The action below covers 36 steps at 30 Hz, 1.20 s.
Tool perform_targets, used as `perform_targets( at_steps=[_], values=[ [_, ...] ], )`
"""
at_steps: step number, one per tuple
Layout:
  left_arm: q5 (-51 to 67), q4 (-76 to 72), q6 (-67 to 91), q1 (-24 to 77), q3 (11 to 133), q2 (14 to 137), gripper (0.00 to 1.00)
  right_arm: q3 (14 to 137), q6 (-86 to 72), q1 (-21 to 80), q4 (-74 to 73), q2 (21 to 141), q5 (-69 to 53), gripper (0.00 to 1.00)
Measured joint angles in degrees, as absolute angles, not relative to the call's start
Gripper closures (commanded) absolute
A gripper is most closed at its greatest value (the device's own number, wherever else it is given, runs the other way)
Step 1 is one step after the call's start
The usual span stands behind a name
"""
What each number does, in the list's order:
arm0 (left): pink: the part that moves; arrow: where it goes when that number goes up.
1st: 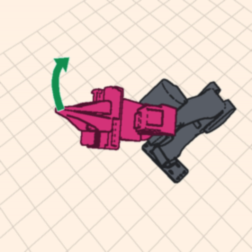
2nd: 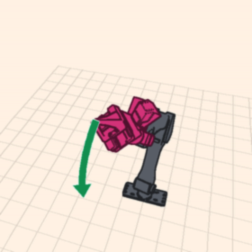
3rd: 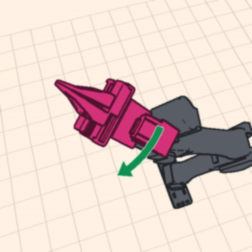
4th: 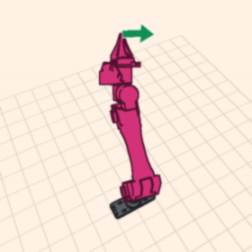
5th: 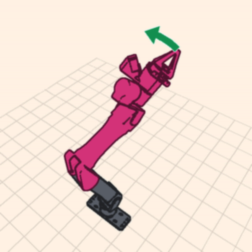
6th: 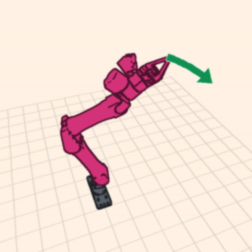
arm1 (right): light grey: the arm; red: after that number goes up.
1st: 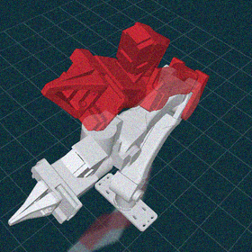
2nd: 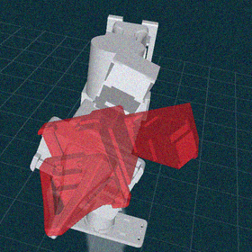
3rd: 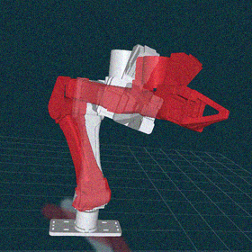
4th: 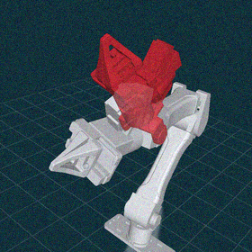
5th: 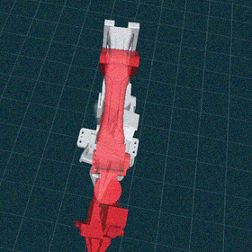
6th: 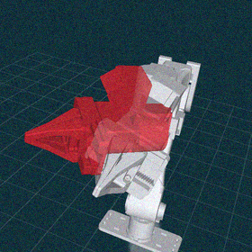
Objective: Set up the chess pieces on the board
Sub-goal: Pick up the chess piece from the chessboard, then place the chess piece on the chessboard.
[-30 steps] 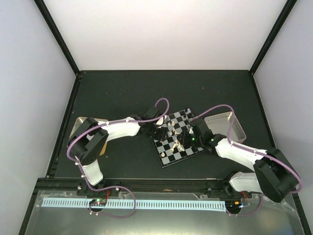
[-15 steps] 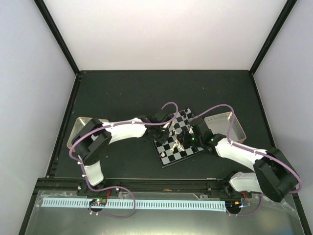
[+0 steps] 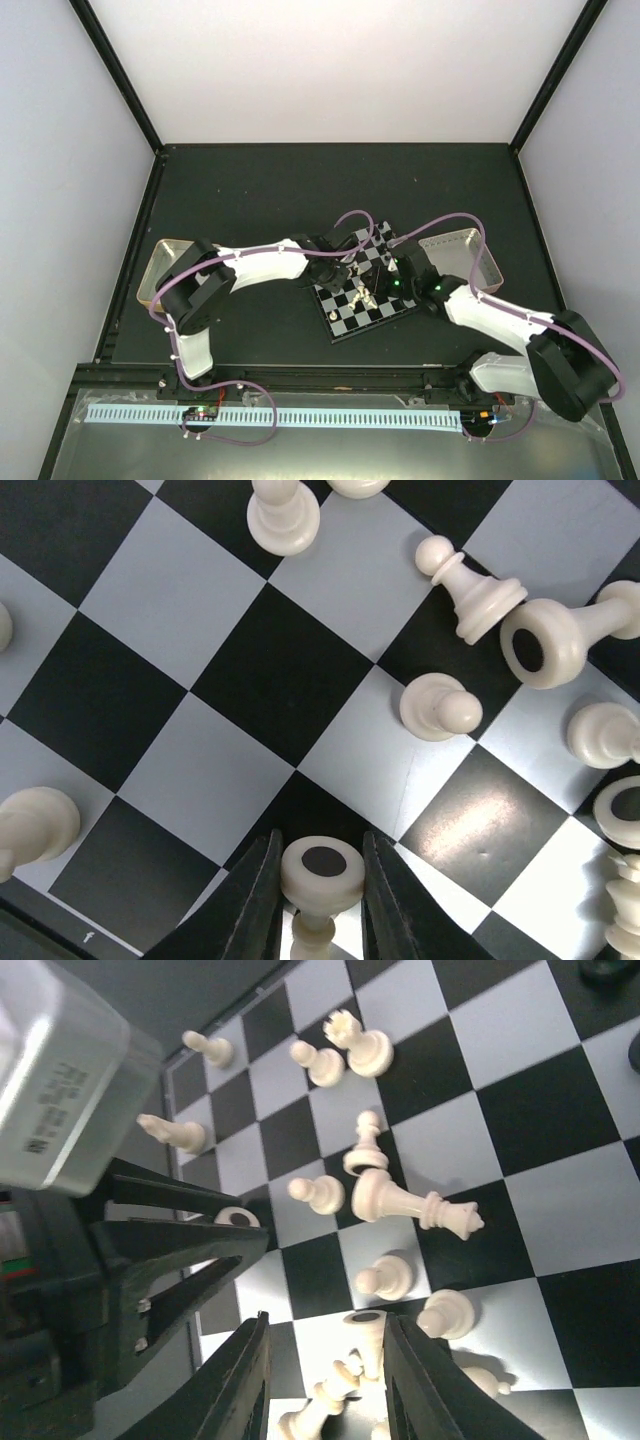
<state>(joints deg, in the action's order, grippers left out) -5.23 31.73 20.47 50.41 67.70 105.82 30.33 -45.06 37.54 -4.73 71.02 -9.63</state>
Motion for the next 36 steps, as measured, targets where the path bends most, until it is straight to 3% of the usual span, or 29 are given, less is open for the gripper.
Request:
perform_targets(
  at_steps=[6, 14, 19, 29, 36],
  values=[
    [-2.24, 31.48, 21.67, 50.24, 65.8, 99.81, 0.82, 27.64, -44.12, 38.57, -0.43, 64.31, -10.09, 0.63],
    [5.43, 24.75, 30.92, 47.51, 64.36, 78.85, 0.81, 25.58, -41.36, 42.92, 10.02, 57.25, -11.51, 0.47],
    [9.74, 15.68, 40.32, 45.91, 58.43, 68.36, 0.81, 25.61, -40.8, 46.26, 17.41, 55.33, -11.94, 0.44],
    [12.27, 2.55, 56.71, 45.87, 50.24, 58.17, 0.8, 31.86, -40.34, 49.91, 24.29, 56.66, -11.55, 0.47],
    [12.4, -0.97, 61.01, 45.82, 47.92, 56.73, 0.79, 34.94, -38.92, 51.09, 23.9, 57.95, -10.57, 0.65]
  ],
)
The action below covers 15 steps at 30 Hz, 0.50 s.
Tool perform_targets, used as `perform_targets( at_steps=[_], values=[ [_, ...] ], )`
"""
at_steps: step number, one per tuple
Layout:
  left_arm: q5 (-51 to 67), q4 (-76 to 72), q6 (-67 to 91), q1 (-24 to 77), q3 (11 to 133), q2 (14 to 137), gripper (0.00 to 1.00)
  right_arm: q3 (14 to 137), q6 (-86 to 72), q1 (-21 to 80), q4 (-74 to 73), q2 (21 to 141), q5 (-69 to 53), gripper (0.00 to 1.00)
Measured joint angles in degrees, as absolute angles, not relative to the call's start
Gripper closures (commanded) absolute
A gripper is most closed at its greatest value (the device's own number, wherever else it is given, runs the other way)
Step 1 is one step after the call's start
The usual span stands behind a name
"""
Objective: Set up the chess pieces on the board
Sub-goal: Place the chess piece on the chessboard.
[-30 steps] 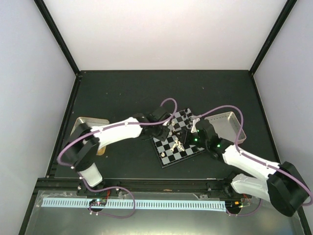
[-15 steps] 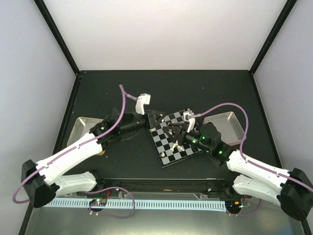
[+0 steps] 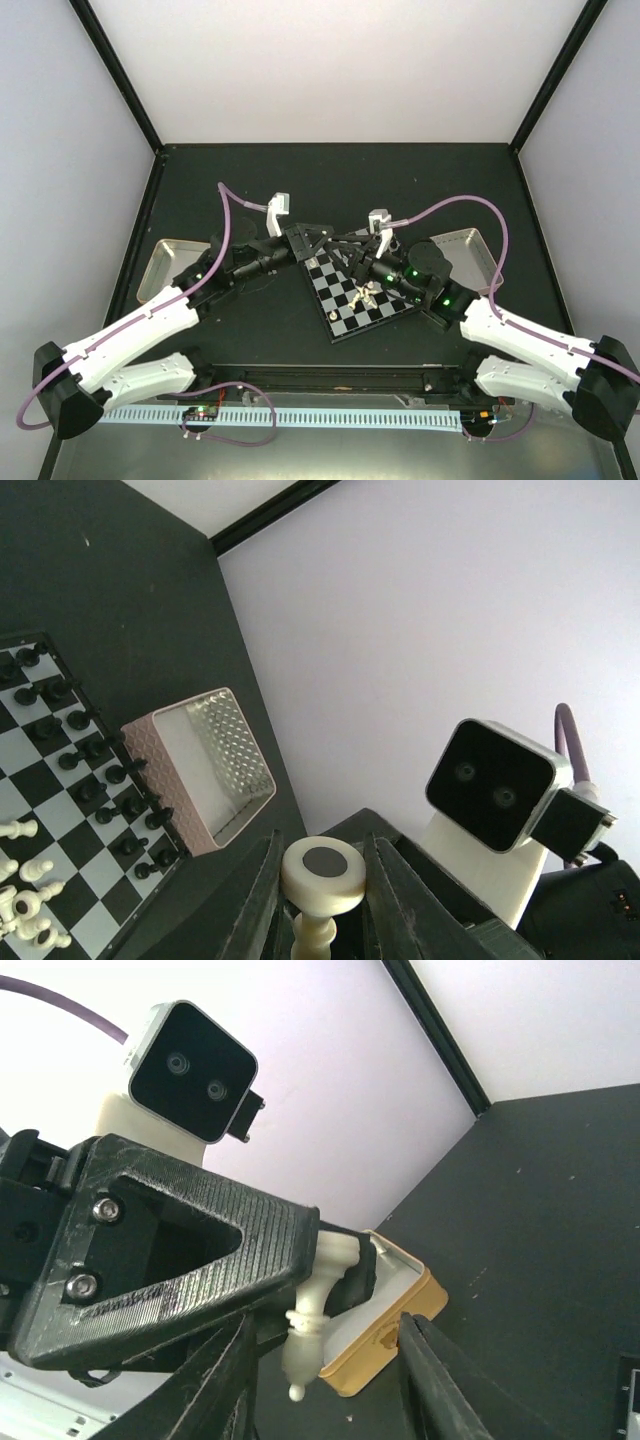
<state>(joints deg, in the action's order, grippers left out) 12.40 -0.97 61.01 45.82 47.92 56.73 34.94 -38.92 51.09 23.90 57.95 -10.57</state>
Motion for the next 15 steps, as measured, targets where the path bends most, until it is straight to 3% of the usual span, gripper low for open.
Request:
perform_targets(
  at_steps=[8, 15],
  values=[
    [13.02, -1.37, 62.67, 45.63, 46.37, 56.45, 0.74, 35.57, -37.39, 51.46, 21.23, 57.58, -8.88, 0.98],
    [14.5, -1.26, 62.06, 45.63, 45.91, 54.63, 0.46, 35.68, -33.21, 51.4, 16.97, 55.09, -7.64, 0.99]
  ],
)
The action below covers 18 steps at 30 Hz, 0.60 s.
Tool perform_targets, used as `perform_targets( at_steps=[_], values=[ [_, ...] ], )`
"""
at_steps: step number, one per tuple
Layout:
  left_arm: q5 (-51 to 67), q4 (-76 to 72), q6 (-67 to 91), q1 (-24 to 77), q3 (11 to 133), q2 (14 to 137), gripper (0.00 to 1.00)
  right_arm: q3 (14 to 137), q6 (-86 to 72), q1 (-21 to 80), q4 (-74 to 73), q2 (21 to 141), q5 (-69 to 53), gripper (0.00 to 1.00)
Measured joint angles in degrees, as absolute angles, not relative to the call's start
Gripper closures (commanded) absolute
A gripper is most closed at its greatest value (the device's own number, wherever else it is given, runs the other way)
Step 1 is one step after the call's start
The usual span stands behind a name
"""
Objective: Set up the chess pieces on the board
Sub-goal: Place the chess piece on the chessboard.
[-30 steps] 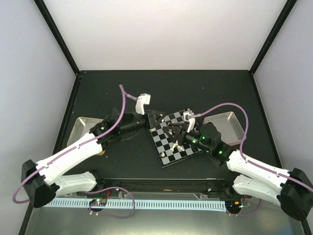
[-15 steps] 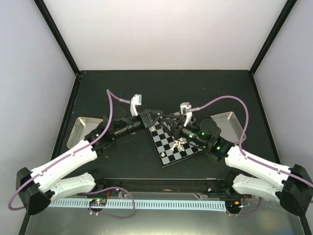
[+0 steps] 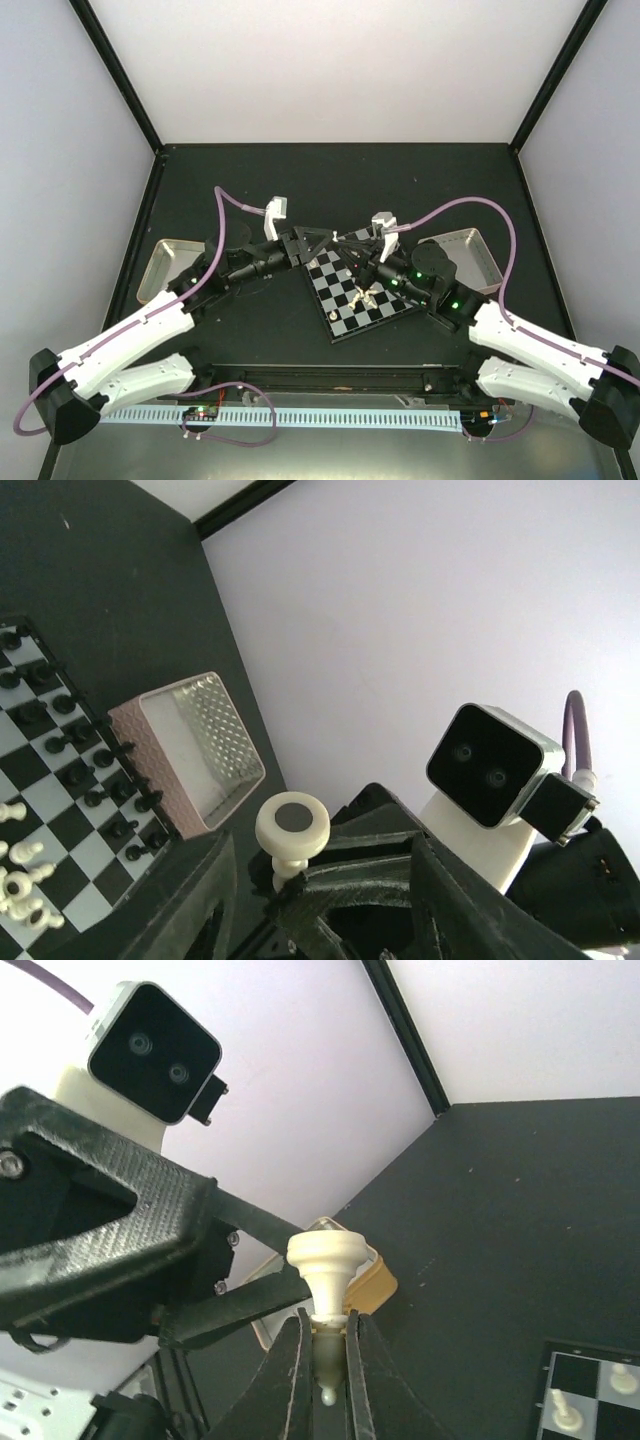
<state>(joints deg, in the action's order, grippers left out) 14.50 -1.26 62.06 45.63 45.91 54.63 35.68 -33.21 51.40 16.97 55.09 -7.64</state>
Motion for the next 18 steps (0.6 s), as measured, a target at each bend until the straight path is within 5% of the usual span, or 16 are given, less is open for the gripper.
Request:
perform_targets(
  at_steps=[7, 18],
  values=[
    [21.43, 4.01, 54.92, 43.57, 46.52, 53.87, 0.35, 37.98, -23.27, 51.4, 6.61, 51.22, -10.79, 0.99],
    [34.11, 14.57, 42.83, 40.8, 50.43, 54.83, 0.52, 44.71, -9.56, 51.4, -8.95, 50.85, -19.7, 0.99]
  ],
)
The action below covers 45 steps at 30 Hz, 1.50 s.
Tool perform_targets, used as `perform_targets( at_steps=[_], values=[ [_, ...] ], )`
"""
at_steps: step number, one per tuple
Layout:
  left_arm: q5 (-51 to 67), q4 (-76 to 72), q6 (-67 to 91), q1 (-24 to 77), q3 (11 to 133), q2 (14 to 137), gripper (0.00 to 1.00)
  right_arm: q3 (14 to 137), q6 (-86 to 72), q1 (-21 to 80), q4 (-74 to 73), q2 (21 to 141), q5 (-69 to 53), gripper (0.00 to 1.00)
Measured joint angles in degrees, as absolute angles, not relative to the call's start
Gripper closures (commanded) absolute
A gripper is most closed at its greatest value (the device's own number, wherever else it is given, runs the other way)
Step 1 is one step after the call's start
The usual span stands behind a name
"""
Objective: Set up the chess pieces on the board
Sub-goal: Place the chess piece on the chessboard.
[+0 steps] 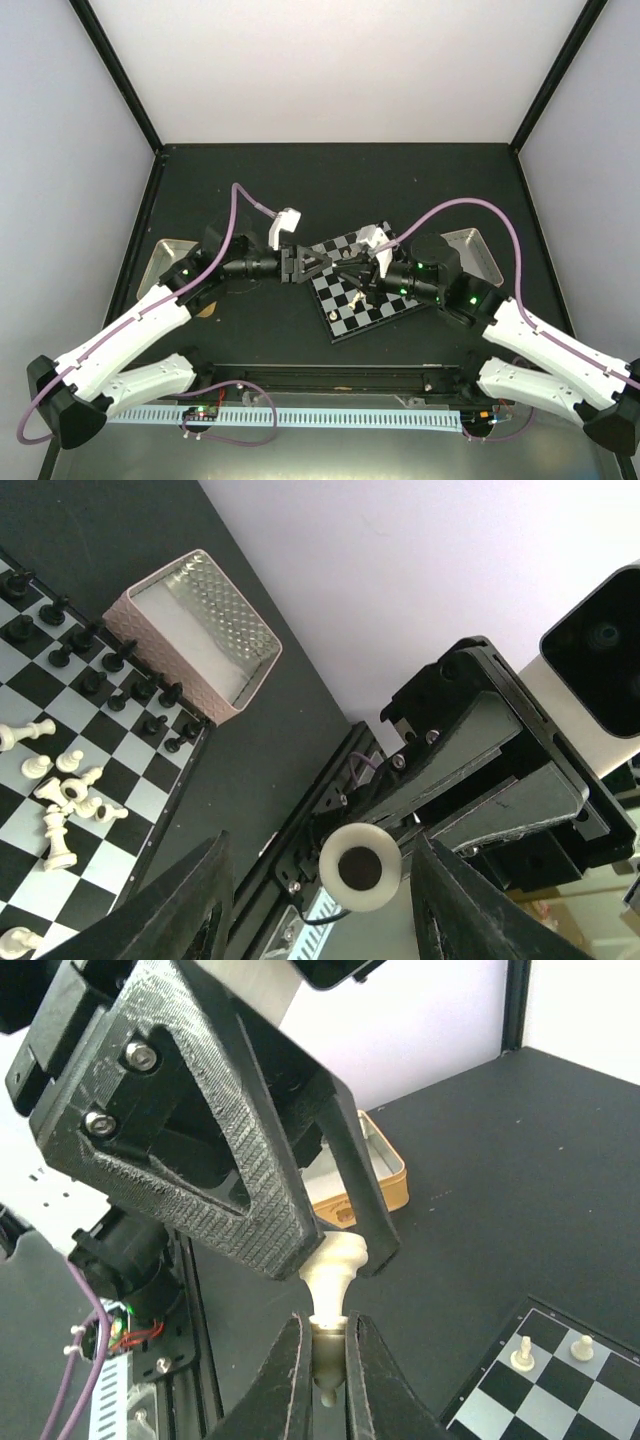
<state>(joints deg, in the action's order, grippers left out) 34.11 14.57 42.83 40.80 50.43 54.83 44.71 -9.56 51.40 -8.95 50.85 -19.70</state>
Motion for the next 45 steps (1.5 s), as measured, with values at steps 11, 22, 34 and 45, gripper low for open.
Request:
perform_targets(
  at_steps=[11, 22, 34, 45],
  values=[
    [41.25, 15.64, 41.52, 39.35, 50.19, 57.25, 0.87, 47.22, -5.41, 51.33, -13.56, 54.72, -23.18, 0.99],
    [43.77, 9.1, 46.19, 39.22, 47.16, 56.64, 0.87, 41.98, -22.55, 51.35, -2.63, 49.28, -22.92, 0.46],
    [42.24, -4.99, 60.2, 36.82, 46.35, 52.82, 0.86, 35.62, -61.6, 51.35, 19.18, 48.29, -15.38, 0.53],
    [41.36, -9.13, 64.29, 34.81, 44.56, 52.84, 0.84, 38.68, -70.89, 51.35, 23.42, 55.07, -19.53, 0.82]
  ],
)
